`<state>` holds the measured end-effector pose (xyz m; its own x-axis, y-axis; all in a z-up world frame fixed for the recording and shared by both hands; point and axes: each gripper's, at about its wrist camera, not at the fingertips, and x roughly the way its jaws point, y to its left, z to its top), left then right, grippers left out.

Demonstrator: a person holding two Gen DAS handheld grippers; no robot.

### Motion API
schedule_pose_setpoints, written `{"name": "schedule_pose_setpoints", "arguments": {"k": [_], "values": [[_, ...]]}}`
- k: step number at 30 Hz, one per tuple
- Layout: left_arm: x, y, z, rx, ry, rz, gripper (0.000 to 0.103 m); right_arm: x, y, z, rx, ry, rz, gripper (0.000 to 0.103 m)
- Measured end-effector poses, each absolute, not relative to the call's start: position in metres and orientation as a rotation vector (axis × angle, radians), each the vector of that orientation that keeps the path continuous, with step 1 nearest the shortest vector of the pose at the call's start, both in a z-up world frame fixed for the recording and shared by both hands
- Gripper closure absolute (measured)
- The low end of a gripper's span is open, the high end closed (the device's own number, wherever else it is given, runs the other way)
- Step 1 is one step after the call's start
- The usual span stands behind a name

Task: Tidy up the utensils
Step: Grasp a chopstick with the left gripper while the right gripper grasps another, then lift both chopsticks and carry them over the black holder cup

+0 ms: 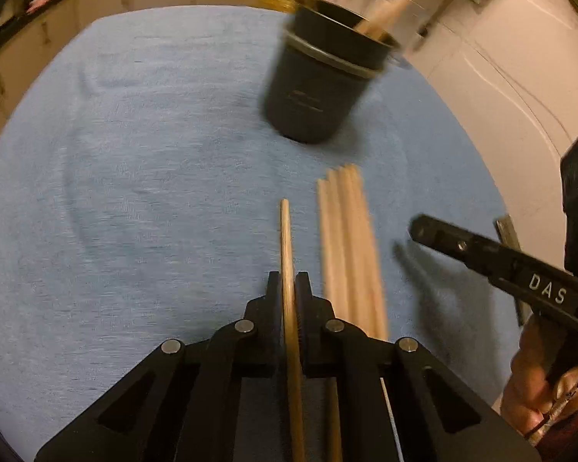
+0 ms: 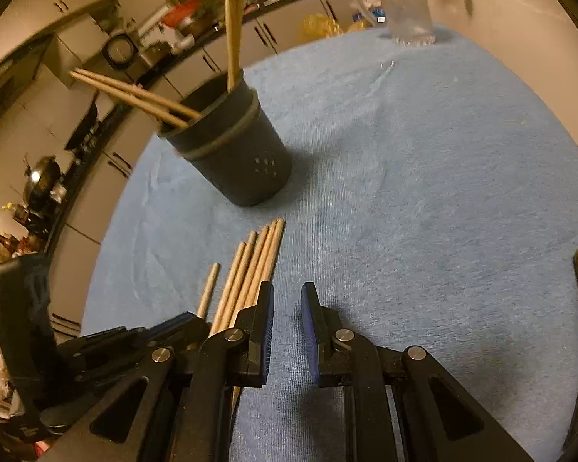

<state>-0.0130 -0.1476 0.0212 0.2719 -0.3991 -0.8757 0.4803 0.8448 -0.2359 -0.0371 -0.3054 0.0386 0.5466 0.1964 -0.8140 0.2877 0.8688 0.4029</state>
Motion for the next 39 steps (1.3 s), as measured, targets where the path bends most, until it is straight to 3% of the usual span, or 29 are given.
{"name": "schedule_pose_setpoints", "arguments": {"k": [16,24,26,30,39], "values": [[0.004,-0.102,0.019,-0.041,1.164,-0.622,0.095,0.001,-0.272,0.027,0.358,1.129,-0.149,0.087],[0.004,-0.119,0.021,0.015,1.166,-0.588,0.096,0.021,-0.275,0.027,0.291,1.165,-0.199,0.087],[0.003,-0.122,0.021,0.018,1.160,-0.583,0.097,0.023,-0.279,0.028,0.298,1.168,-0.180,0.093],[0.001,-0.113,0.026,-0.004,1.139,-0.581,0.097,0.015,-0.291,0.030,0.378,1.139,-0.143,0.097],[-0.018,-0.084,0.085,-0.077,0.971,-0.568,0.097,-0.033,-0.308,0.095,0.449,0.837,-0.024,0.097]]}}
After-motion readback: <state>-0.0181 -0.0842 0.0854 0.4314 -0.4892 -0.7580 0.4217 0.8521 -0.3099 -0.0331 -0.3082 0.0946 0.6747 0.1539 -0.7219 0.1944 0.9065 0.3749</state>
